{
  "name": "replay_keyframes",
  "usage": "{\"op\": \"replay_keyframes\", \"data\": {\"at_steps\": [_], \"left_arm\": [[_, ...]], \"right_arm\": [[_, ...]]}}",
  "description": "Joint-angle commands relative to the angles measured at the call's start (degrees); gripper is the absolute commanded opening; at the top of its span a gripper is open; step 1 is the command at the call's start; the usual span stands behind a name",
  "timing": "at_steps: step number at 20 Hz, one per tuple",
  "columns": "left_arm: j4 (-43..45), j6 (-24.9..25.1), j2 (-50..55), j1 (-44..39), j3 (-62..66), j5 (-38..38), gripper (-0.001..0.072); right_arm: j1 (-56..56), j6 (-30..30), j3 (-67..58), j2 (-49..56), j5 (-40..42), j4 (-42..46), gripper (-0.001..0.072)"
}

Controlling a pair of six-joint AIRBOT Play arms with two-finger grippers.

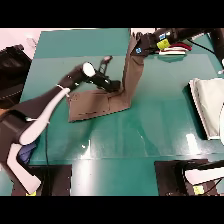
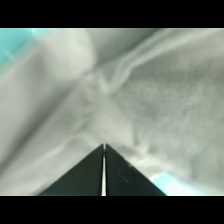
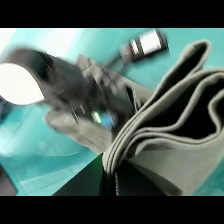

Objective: Fold the shirts.

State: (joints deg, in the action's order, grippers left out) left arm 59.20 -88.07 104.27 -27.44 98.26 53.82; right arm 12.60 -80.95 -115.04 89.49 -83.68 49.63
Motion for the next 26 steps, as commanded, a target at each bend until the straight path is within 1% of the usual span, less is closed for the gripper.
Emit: {"op": "replay_keyframes", "data": {"at_steps": [1,3,5,7,8,9,11,13,15,18,20,21,22,23,26], "left_arm": [[9.64,0.04,-8.98,7.63,0.26,5.88,0.0025],[13.18,0.11,-15.67,13.07,0.24,8.17,0.0025],[15.34,0.26,-22.32,18.32,0.24,8.83,0.0025],[16.13,0.28,-28.13,22.82,0.24,8.81,0.0025],[16.13,0.33,-30.53,24.76,0.24,8.83,0.0026],[16.13,0.76,-32.41,26.27,0.24,8.85,0.0025],[16.13,1.55,-34.99,28.48,0.26,9.6,0.0026],[16.28,1.7,-36.09,29.14,0.26,10.93,0.0025],[15.63,3.06,-36.17,28.61,0.24,11.93,0.0025],[15.56,3.08,-35.89,26.03,0.07,11.28,0.0025],[15.56,3.1,-35.8,23.93,0.04,11.19,0.0025],[15.56,3.1,-35.8,22.95,0.07,10.99,0.0025],[15.56,3.1,-35.8,21.88,0.07,10.6,0.0025],[15.54,3.13,-35.8,21.0,0.07,10.08,0.0025],[14.82,3.13,-35.8,19.8,0.07,8.79,0.0025]], "right_arm": [[2.97,0.17,-0.33,1.44,2.34,-5.03,0.0014],[7.39,1.88,-0.33,4.09,5.11,-9.2,0.0015],[13.64,3.82,-0.33,8.33,9.03,-11.87,0.0015],[20.68,7.63,-0.33,13.38,14.6,-14.36,0.003],[23.5,9.79,-0.33,15.56,17.77,-15.58,0.018],[25.75,10.14,-0.33,17.25,20.9,-15.47,0.0355],[26.75,10.12,-0.33,18.01,23.43,-14.67,0.0365],[24.3,9.86,-0.26,16.52,21.18,-10.69,0.0365],[20.39,8.09,2.03,13.68,17.73,-3.96,0.0365],[12.15,4.96,11.39,8.15,14.6,3.63,0.0364],[5.64,4.09,19.15,5.33,12.96,5.95,0.0371],[2.67,4.02,22.45,4.79,12.68,5.81,0.0482],[0.22,3.93,25.53,4.76,12.66,5.38,0.0634],[-1.77,3.8,27.96,5.07,13.11,5.4,0.0648],[-4.0,3.74,32.79,8.04,14.8,2.32,0.0635]]}}
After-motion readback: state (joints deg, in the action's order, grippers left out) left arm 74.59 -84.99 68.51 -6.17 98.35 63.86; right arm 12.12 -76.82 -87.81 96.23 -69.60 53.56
